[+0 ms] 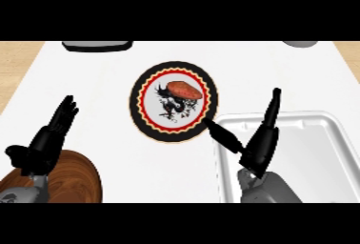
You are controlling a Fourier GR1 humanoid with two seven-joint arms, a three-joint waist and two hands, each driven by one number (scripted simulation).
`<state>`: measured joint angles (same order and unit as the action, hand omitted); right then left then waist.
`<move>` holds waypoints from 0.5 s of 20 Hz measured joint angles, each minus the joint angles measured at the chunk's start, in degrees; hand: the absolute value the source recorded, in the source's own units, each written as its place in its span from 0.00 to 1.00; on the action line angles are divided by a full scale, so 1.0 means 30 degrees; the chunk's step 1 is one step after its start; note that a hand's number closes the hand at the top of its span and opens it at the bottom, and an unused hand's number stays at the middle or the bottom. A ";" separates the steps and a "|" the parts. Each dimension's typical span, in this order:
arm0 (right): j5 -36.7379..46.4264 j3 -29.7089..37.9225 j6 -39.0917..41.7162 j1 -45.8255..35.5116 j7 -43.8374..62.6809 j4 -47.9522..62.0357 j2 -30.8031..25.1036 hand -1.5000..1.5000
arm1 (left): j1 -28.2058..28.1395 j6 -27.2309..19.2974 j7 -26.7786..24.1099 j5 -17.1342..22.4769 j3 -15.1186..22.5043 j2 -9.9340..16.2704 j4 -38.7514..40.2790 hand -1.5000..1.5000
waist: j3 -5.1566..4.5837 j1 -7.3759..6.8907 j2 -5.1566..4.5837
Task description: Pick the sweet potato from the tray and place it in the plate
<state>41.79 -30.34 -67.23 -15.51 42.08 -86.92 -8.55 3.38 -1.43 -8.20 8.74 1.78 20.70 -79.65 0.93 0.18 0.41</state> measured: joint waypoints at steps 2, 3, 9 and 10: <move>-0.1094 -0.0750 -0.0382 0.1218 -0.1095 -0.0861 -0.0827 0.00 | 0.0198 -0.0102 0.0203 -0.0092 0.0078 -0.0126 0.0111 0.50 | 0.0008 -0.0004 -0.0015; -0.1506 -0.1077 -0.0520 0.1782 -0.1601 -0.1271 -0.1232 0.00 | 0.0183 -0.0242 0.0196 -0.0230 0.0139 -0.0228 0.0119 0.50 | 0.0019 -0.0006 -0.0010; -0.4588 -0.2032 -0.1212 0.4075 -0.4567 -0.2454 -0.3309 0.00 | 0.0173 -0.0191 0.0227 -0.0403 0.0097 -0.0355 0.0008 0.50 | 0.0022 -0.0063 -0.0012; -0.5049 -0.2264 -0.1420 0.4385 -0.5273 -0.2319 -0.3450 0.00 | 0.0320 -0.0054 0.0311 -0.0335 0.0047 -0.0259 0.0195 0.50 | 0.0025 -0.0070 -0.0019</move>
